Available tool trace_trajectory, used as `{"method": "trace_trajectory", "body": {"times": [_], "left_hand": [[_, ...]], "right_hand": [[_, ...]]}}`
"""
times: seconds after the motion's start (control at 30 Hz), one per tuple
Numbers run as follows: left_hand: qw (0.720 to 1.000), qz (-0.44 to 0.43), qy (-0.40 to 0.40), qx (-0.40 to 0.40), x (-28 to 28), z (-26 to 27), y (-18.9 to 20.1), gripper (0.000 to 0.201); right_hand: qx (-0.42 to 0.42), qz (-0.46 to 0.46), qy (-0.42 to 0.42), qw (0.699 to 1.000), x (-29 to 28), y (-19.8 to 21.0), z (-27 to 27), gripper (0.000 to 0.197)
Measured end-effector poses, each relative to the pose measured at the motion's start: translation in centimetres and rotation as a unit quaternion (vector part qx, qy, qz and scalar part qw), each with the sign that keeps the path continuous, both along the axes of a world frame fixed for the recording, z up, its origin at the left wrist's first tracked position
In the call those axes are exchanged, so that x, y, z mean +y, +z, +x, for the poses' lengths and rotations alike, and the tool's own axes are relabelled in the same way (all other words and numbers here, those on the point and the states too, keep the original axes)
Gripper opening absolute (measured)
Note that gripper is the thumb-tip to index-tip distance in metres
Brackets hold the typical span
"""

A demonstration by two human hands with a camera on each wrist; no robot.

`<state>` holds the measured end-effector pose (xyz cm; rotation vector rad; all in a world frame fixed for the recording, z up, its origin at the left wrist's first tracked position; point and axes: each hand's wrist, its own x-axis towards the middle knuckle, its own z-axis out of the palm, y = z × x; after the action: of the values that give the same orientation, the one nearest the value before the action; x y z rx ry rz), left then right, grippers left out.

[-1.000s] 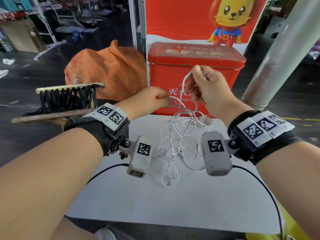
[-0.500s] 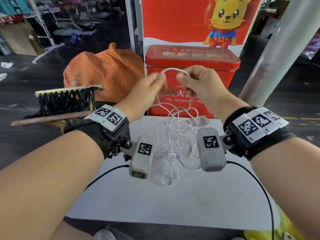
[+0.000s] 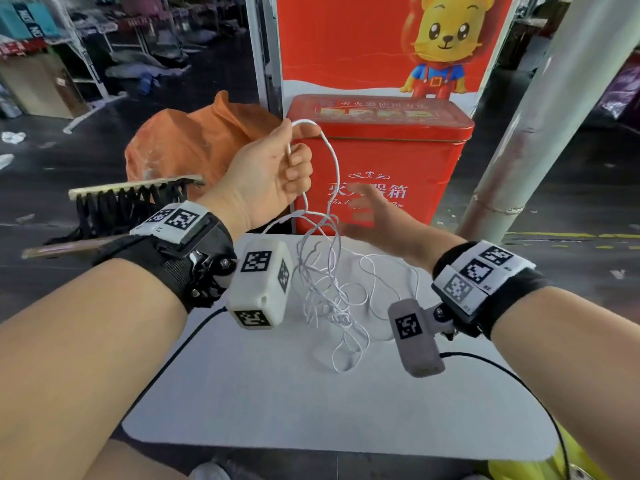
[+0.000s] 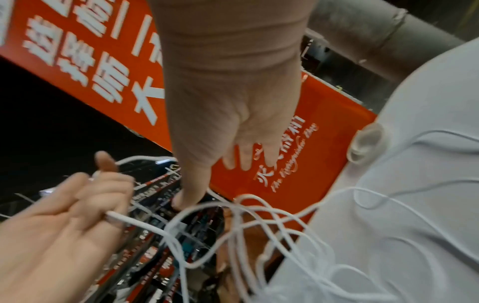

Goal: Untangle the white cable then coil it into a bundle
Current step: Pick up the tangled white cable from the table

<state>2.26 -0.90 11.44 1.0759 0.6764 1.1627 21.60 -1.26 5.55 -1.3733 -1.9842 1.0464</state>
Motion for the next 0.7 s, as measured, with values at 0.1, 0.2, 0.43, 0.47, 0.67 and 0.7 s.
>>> {"method": "trace_trajectory", "body": {"times": [0.1,0.2,0.43,0.47,0.67,0.7], "left_hand": [[1.000,0.007,-0.016,0.025,-0.2,0.3,0.1,0.034],[0.995,0.017,-0.036,0.087,-0.4,0.1,0.4,0.033],[0.979,0.031,-0.002,0.201,-0.5,0.5,-0.5,0.030],[0.982,0.023,0.015,0.186,-0.3,0.4,-0.6,0.030],[0.992,-0.019,0.070,0.103,0.4,-1.4,-1.3,0.030],[0.994,-0.028,0.070,0.085,0.4,-1.6,-1.4,0.030]], "right_hand": [[0.013,0.046,0.025,0.999,0.1,1.1,-1.0,0.028],[0.099,0.037,-0.014,0.994,0.1,1.5,-1.4,0.020],[0.129,0.114,-0.032,0.985,0.6,3.1,-1.8,0.027],[0.138,0.122,-0.063,0.981,0.9,3.1,-1.8,0.031],[0.121,0.136,-0.268,0.946,2.6,1.8,0.6,0.033],[0.124,0.127,-0.297,0.938,2.8,1.6,1.0,0.034]]}}
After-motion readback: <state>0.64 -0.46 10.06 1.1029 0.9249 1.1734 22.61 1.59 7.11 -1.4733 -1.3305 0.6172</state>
